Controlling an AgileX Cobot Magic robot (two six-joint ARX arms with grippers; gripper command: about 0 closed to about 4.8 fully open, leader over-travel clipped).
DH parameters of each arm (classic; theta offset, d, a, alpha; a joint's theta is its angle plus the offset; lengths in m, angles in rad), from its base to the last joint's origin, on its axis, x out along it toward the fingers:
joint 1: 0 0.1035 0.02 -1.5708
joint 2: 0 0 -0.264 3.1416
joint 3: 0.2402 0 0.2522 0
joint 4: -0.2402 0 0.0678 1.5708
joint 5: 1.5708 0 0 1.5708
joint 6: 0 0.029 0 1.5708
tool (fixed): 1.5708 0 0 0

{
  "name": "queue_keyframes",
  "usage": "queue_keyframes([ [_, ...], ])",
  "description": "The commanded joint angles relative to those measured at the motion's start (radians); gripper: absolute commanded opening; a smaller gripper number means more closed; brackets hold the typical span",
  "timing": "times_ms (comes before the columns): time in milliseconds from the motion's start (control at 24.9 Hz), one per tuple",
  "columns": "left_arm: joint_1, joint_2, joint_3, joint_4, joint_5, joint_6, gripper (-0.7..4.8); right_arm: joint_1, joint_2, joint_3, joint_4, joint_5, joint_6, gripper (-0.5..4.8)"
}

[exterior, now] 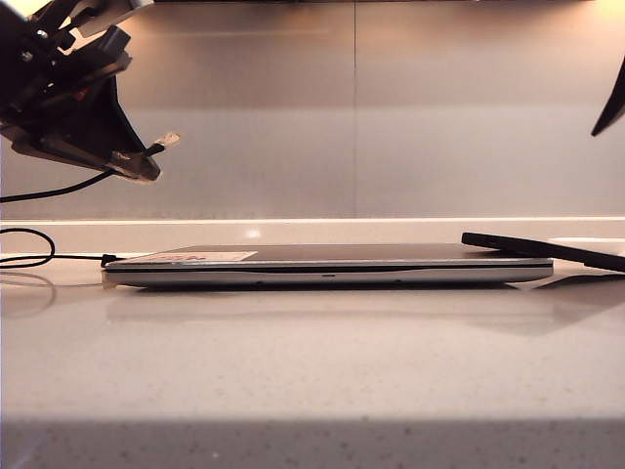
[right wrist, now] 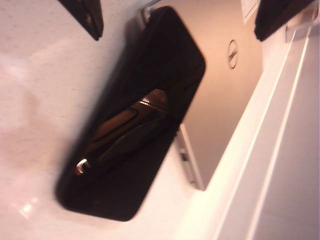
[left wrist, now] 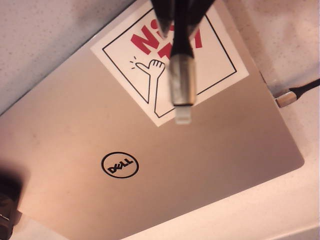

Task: Pick up the charging cable and the phone, plug the charging cable into the charging port on the phone, and finally place them back on the table.

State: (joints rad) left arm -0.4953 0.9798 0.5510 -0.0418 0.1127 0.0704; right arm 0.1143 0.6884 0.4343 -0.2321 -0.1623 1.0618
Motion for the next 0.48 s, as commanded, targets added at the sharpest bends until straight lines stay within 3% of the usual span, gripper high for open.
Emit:
queue_keyframes([
  [40,-0.001,-0.002,0.006,0.013,0.004,0.000,-0.07,-0.017,0.033,0.004,0.005,-0.038,0.042,4.10],
  [241,-0.001,-0.002,0.006,0.013,0.004,0.000,-0.07,-0.022,0.108,0.004,0.013,-0.085,0.042,4.09],
  [482,-0.001,-0.002,0.006,0.013,0.004,0.000,-0.07,-0.022,0.248,0.004,0.150,-0.105,0.043,4.09],
])
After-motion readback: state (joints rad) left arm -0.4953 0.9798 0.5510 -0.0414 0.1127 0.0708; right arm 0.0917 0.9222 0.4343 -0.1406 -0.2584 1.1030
